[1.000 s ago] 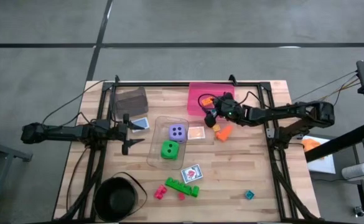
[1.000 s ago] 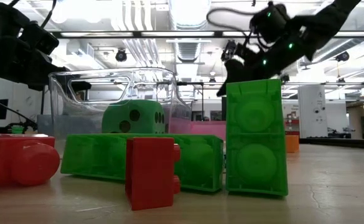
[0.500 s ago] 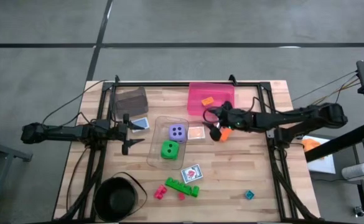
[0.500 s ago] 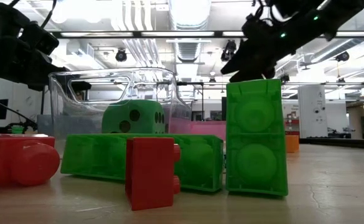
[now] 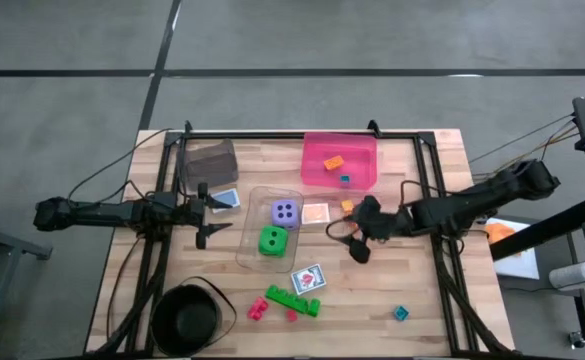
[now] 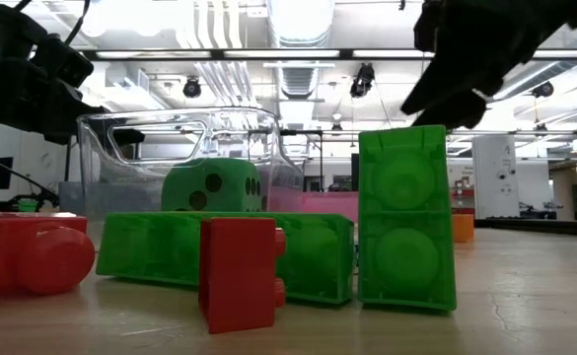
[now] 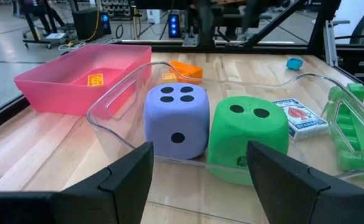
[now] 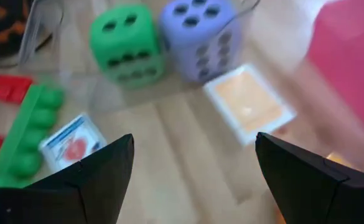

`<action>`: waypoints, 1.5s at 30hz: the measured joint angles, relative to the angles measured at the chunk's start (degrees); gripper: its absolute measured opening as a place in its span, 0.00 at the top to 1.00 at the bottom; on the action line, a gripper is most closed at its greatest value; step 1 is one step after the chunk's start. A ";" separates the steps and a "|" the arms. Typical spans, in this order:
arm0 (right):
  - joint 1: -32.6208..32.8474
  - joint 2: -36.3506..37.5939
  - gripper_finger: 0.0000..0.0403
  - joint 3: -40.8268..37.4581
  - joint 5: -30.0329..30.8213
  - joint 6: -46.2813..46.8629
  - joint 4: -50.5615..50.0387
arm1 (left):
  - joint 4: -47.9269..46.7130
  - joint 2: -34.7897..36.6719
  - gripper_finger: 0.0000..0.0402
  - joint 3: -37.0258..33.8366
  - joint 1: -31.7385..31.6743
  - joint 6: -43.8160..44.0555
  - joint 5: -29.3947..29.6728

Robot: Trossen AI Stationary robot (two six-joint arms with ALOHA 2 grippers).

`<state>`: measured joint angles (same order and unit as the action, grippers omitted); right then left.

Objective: Pick & Place Toys
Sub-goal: Put the blue game piece into the pink bin

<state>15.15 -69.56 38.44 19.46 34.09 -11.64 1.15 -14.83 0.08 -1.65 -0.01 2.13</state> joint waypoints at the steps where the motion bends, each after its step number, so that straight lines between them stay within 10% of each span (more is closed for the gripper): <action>1: 1.25 -0.45 0.17 0.88 -0.01 1.61 -1.49 | 0.00 0.00 0.36 0.00 -0.01 0.00 -0.01; 25: 26.04 -28.68 0.17 35.69 -21.80 33.18 -49.63 | -0.04 0.00 0.36 0.00 -0.01 0.02 -0.02; 45: 42.62 -30.29 0.17 37.51 -17.29 57.65 -55.06 | -0.05 0.00 0.36 0.00 0.00 0.02 -0.04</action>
<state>57.77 -99.85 75.94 2.17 91.74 -66.70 1.10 -14.83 0.08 -1.65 0.01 2.09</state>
